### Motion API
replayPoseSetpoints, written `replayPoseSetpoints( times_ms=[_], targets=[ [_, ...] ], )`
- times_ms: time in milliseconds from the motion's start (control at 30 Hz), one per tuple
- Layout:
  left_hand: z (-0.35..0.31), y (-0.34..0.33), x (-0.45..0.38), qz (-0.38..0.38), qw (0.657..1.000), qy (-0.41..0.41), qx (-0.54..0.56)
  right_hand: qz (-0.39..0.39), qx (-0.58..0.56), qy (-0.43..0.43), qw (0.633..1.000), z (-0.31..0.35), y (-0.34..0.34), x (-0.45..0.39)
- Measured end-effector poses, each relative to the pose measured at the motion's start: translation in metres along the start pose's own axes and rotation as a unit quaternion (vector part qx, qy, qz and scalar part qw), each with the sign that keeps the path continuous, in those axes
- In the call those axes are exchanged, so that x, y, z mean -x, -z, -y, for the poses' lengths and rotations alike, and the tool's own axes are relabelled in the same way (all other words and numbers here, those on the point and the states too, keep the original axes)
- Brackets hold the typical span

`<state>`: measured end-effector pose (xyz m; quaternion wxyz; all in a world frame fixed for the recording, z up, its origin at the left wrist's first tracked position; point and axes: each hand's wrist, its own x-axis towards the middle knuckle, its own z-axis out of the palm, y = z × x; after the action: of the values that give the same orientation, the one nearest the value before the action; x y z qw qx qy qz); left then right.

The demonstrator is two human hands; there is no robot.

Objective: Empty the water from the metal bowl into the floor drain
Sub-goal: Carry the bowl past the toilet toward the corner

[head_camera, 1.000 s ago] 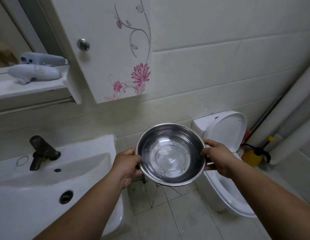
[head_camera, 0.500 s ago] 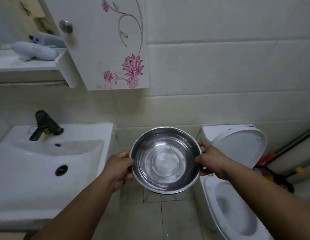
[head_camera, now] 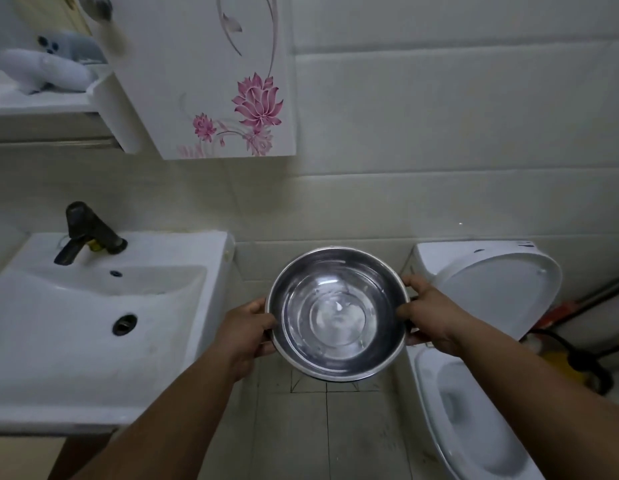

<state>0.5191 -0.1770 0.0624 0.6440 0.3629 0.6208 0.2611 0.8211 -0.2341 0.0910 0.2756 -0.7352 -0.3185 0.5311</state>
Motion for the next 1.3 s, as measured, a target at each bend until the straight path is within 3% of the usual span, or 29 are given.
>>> replayPoseSetpoints(
  times_ms=[467, 867, 1300],
  targets=[
    [0.047, -0.003, -0.071, 0.001, 0.999, -0.003, -0.052, -0.01, -0.066, -0.019, 0.998, -0.059, -0.033, -0.064],
    [0.133, -0.021, -0.142, 0.013, 0.999, 0.008, -0.05, -0.063, -0.081, -0.033, 0.994, -0.15, -0.057, -0.137],
    [0.224, -0.034, -0.226, 0.01, 0.998, 0.011, -0.058, -0.068, -0.093, -0.035, 0.993, -0.237, -0.081, -0.214]
  ],
)
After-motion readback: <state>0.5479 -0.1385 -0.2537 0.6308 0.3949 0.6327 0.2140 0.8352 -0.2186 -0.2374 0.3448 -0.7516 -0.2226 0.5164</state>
